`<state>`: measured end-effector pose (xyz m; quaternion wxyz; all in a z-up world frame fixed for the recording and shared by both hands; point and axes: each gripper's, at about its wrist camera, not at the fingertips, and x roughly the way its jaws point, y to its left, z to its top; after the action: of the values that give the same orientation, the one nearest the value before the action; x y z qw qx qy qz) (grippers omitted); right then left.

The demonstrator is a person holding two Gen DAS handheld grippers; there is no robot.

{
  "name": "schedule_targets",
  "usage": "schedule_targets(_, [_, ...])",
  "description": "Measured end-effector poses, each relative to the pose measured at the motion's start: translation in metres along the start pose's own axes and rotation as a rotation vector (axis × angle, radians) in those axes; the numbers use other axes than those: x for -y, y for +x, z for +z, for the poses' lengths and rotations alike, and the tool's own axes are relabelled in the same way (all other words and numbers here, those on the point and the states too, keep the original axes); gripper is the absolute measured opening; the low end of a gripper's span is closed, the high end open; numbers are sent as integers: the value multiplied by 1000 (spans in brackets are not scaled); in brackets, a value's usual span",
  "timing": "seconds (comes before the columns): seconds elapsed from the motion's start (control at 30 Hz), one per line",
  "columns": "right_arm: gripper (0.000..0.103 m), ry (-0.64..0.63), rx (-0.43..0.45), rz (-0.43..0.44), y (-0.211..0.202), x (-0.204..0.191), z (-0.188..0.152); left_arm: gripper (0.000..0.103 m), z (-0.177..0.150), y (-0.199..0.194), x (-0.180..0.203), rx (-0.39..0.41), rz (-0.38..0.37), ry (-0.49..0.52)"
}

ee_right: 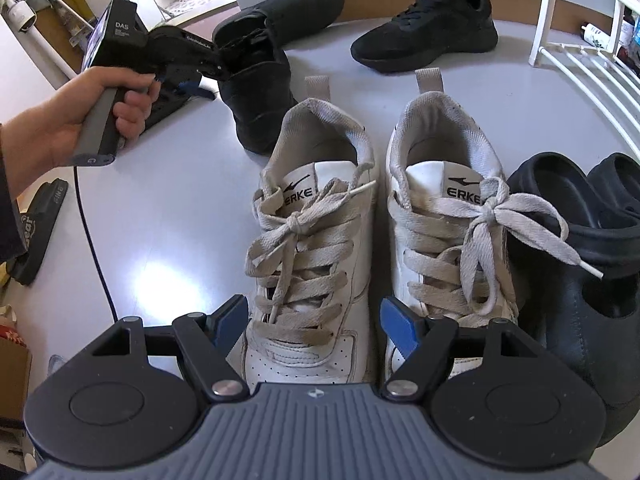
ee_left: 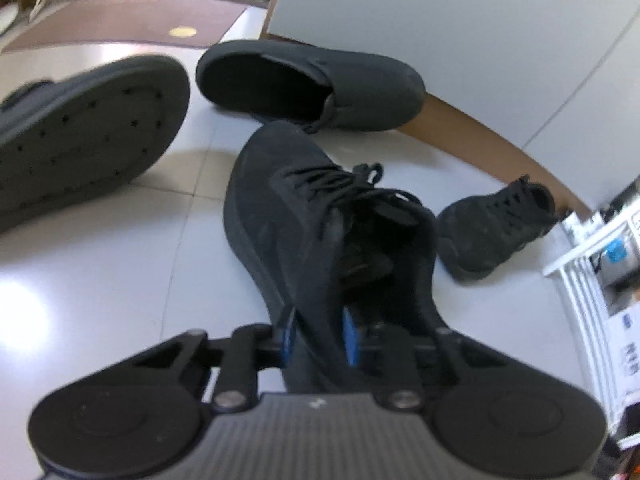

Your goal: Organize scattered shoes

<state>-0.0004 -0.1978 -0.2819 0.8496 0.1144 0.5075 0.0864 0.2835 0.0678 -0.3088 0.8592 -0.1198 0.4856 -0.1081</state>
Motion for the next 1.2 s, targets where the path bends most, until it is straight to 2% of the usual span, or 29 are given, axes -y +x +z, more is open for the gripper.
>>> schedule_targets(0.53, [78,-46,-12,26,5,-10,-3,20,-5,-17,-28,-17,-27,-3])
schedule_targets(0.87, [78,-56,-10,24,8,-11,-1,20,-38,-53,-60,-37,-36,-8])
schedule_targets(1.2, [78,-59,-4,29,7,-15,0,20,-67,-84,-72,-89,-35,-7])
